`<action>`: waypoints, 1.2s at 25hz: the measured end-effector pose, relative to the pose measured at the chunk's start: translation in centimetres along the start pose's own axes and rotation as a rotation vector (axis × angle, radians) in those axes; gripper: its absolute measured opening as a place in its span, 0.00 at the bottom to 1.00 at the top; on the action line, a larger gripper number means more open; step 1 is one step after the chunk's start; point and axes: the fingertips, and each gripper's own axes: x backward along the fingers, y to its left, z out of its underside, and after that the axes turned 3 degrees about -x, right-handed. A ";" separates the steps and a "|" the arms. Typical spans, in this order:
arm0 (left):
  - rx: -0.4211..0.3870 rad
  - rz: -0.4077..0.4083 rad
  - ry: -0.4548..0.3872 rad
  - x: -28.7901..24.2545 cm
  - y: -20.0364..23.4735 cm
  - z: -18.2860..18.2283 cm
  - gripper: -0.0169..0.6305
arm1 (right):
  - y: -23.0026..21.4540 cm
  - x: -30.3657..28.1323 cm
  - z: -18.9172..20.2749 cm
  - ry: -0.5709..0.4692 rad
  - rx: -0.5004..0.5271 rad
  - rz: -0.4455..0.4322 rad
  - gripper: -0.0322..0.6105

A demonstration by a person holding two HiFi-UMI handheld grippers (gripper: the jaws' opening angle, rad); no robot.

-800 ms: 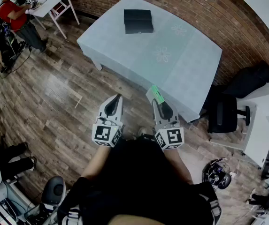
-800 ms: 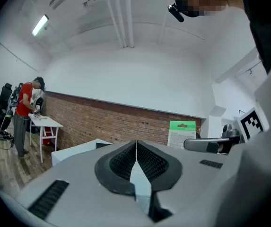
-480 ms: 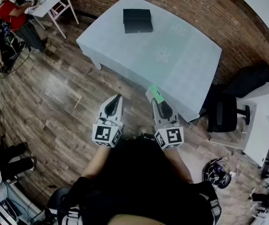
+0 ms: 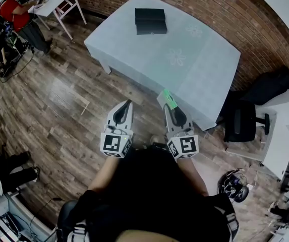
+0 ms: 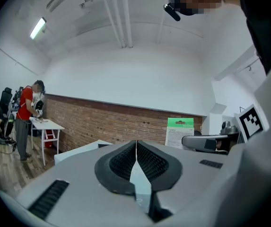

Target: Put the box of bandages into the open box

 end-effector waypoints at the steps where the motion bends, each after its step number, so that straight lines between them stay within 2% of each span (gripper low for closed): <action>1: 0.000 -0.001 0.003 0.1 0.3 0.0 0.08 | 0.3 -0.2 0.0 -0.001 0.000 0.000 0.21; 7: -0.018 0.005 0.028 0.8 2.6 0.0 0.08 | 2.4 -1.2 0.2 0.005 0.004 0.015 0.21; 16: -0.039 0.039 0.020 1.4 5.6 0.4 0.08 | 5.2 -2.4 1.3 -0.011 -0.002 0.067 0.21; 22: -0.025 0.031 0.038 -0.4 6.9 0.6 0.08 | 4.3 -5.2 1.3 -0.011 -0.013 0.061 0.21; 30: -0.038 0.012 0.048 -7.4 8.6 0.7 0.08 | 0.0 -11.3 1.5 -0.003 -0.015 0.024 0.21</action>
